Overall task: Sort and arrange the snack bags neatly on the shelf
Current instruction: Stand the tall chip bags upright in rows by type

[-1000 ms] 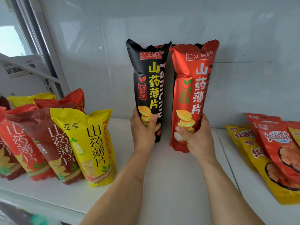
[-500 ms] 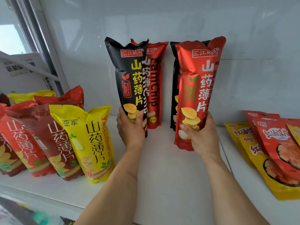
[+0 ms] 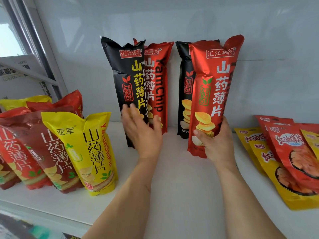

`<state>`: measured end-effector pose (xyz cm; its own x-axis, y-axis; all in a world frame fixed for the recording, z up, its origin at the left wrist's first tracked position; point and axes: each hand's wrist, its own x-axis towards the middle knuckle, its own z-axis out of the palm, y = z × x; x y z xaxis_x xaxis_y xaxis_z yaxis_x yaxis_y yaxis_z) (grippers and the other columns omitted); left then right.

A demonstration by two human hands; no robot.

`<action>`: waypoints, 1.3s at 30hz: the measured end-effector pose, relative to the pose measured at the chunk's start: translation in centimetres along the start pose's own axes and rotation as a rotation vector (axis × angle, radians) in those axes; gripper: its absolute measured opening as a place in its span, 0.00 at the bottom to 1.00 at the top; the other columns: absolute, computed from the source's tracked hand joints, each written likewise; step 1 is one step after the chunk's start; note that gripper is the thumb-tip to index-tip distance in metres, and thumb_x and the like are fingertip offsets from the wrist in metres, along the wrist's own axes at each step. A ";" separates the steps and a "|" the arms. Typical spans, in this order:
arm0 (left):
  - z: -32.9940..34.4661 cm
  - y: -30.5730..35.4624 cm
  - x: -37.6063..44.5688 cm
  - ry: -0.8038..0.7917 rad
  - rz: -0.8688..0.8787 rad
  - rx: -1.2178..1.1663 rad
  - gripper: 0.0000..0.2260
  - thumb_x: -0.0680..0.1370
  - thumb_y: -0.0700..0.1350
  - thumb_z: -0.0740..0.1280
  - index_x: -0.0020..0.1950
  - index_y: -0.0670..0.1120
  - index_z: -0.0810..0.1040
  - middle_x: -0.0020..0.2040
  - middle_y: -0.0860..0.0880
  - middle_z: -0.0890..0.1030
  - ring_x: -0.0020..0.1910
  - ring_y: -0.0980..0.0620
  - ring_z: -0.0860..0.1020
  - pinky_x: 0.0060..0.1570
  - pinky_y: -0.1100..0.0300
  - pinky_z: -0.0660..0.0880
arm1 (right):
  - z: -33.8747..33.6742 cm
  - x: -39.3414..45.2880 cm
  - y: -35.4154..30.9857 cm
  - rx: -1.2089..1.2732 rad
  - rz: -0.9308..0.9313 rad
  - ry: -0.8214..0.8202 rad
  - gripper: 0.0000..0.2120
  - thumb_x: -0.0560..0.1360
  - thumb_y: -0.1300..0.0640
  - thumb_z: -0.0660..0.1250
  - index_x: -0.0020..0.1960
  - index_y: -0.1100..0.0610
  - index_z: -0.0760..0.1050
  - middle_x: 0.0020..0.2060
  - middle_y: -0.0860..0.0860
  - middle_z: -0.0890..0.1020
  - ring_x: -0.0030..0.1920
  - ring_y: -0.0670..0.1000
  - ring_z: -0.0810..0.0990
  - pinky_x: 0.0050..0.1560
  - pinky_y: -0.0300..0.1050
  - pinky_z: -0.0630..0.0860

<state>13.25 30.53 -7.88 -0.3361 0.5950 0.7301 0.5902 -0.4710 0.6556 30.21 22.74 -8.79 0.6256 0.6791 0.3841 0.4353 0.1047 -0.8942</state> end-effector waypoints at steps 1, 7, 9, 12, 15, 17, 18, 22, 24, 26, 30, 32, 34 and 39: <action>0.4 0.6 -0.3 -0.025 0.097 -0.035 0.32 0.78 0.49 0.70 0.76 0.39 0.63 0.77 0.38 0.61 0.76 0.41 0.59 0.75 0.46 0.59 | -0.2 0.1 0.0 -0.004 -0.002 0.006 0.38 0.66 0.43 0.78 0.71 0.44 0.65 0.64 0.46 0.76 0.64 0.52 0.76 0.61 0.60 0.77; 3.9 4.7 -1.3 -0.492 -0.096 -0.314 0.33 0.81 0.54 0.66 0.80 0.45 0.56 0.80 0.46 0.59 0.79 0.50 0.56 0.76 0.55 0.57 | -1.3 0.7 0.2 -0.010 0.015 0.001 0.39 0.66 0.44 0.79 0.71 0.45 0.64 0.64 0.47 0.76 0.64 0.51 0.76 0.61 0.59 0.77; 5.2 5.5 -1.1 -0.559 -0.196 -0.360 0.35 0.80 0.55 0.66 0.81 0.45 0.54 0.81 0.47 0.58 0.79 0.50 0.56 0.77 0.53 0.57 | -1.6 0.9 0.4 -0.010 0.017 -0.014 0.39 0.66 0.43 0.79 0.71 0.44 0.64 0.64 0.47 0.76 0.64 0.51 0.76 0.61 0.59 0.77; 7.1 5.7 -0.7 -0.644 -0.318 -0.407 0.40 0.77 0.60 0.68 0.81 0.48 0.53 0.81 0.48 0.58 0.80 0.49 0.56 0.77 0.48 0.59 | -2.1 1.1 0.7 0.007 0.024 -0.035 0.39 0.65 0.41 0.78 0.70 0.42 0.64 0.62 0.45 0.77 0.63 0.49 0.77 0.60 0.58 0.78; 8.4 5.5 -0.4 -0.683 -0.385 -0.454 0.44 0.71 0.66 0.71 0.80 0.52 0.56 0.77 0.50 0.66 0.76 0.49 0.65 0.73 0.46 0.67 | -2.8 1.5 1.0 0.003 0.035 -0.027 0.39 0.64 0.40 0.78 0.70 0.41 0.65 0.61 0.44 0.77 0.62 0.49 0.77 0.59 0.58 0.78; 9.0 5.3 -0.3 -0.710 -0.387 -0.498 0.39 0.71 0.61 0.74 0.76 0.53 0.61 0.68 0.53 0.76 0.66 0.54 0.75 0.64 0.51 0.74 | -3.3 1.9 1.3 0.001 0.044 -0.016 0.39 0.65 0.42 0.79 0.70 0.42 0.65 0.62 0.44 0.77 0.62 0.49 0.77 0.60 0.58 0.78; 9.2 5.2 -0.3 -0.720 -0.375 -0.526 0.34 0.72 0.56 0.76 0.73 0.53 0.64 0.62 0.56 0.79 0.59 0.58 0.78 0.59 0.55 0.77 | -3.5 2.1 1.4 0.001 0.052 -0.011 0.39 0.65 0.43 0.79 0.71 0.43 0.65 0.62 0.45 0.76 0.62 0.50 0.76 0.60 0.58 0.78; 9.2 4.7 -0.5 -0.687 -0.341 -0.547 0.27 0.73 0.50 0.77 0.67 0.56 0.68 0.54 0.62 0.79 0.54 0.65 0.77 0.59 0.54 0.77 | -4.0 2.5 1.8 0.010 0.059 -0.014 0.38 0.65 0.43 0.79 0.70 0.41 0.65 0.62 0.45 0.76 0.62 0.50 0.76 0.60 0.59 0.78; 8.5 4.7 -0.7 -0.657 -0.341 -0.539 0.25 0.73 0.49 0.76 0.65 0.58 0.68 0.54 0.61 0.79 0.54 0.61 0.78 0.60 0.55 0.76 | -4.0 2.6 1.8 0.016 0.062 -0.021 0.38 0.64 0.41 0.78 0.70 0.40 0.65 0.62 0.44 0.76 0.62 0.49 0.76 0.60 0.58 0.78; 7.5 4.5 -1.0 -0.618 -0.328 -0.517 0.26 0.73 0.50 0.76 0.67 0.56 0.68 0.57 0.58 0.79 0.57 0.57 0.77 0.60 0.57 0.75 | -3.9 2.6 1.7 0.023 0.065 -0.021 0.38 0.64 0.41 0.78 0.69 0.39 0.65 0.62 0.44 0.77 0.63 0.49 0.76 0.60 0.58 0.78; 5.2 3.8 -1.5 -0.553 -0.320 -0.472 0.30 0.74 0.50 0.76 0.72 0.51 0.67 0.63 0.55 0.79 0.61 0.55 0.77 0.63 0.55 0.74 | -3.6 2.6 1.5 0.023 0.077 -0.022 0.38 0.65 0.43 0.79 0.70 0.41 0.65 0.62 0.45 0.77 0.63 0.50 0.76 0.60 0.59 0.77; 3.9 3.5 -1.6 -0.520 -0.324 -0.444 0.30 0.74 0.50 0.76 0.73 0.52 0.67 0.63 0.55 0.79 0.61 0.55 0.76 0.64 0.55 0.73 | -3.3 2.3 1.2 0.032 0.077 -0.027 0.38 0.65 0.43 0.79 0.70 0.41 0.66 0.61 0.45 0.77 0.62 0.51 0.77 0.60 0.59 0.78; 2.4 3.2 -1.8 -0.470 -0.322 -0.416 0.31 0.74 0.50 0.76 0.74 0.52 0.66 0.64 0.55 0.78 0.62 0.56 0.75 0.63 0.56 0.72 | -3.0 1.9 0.9 0.033 0.074 -0.037 0.38 0.65 0.43 0.79 0.69 0.41 0.65 0.61 0.44 0.77 0.62 0.51 0.77 0.60 0.60 0.77; -0.5 1.8 -1.8 -0.346 -0.329 -0.310 0.31 0.74 0.52 0.75 0.74 0.53 0.65 0.63 0.57 0.77 0.60 0.55 0.73 0.59 0.58 0.70 | -2.4 0.9 0.2 0.058 0.063 -0.069 0.39 0.66 0.45 0.79 0.72 0.44 0.64 0.64 0.47 0.76 0.63 0.52 0.76 0.62 0.60 0.76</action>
<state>14.53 28.30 -7.91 -0.1749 0.8969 0.4061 0.2340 -0.3628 0.9020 32.42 21.62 -8.05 0.6041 0.7336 0.3114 0.3569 0.1003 -0.9287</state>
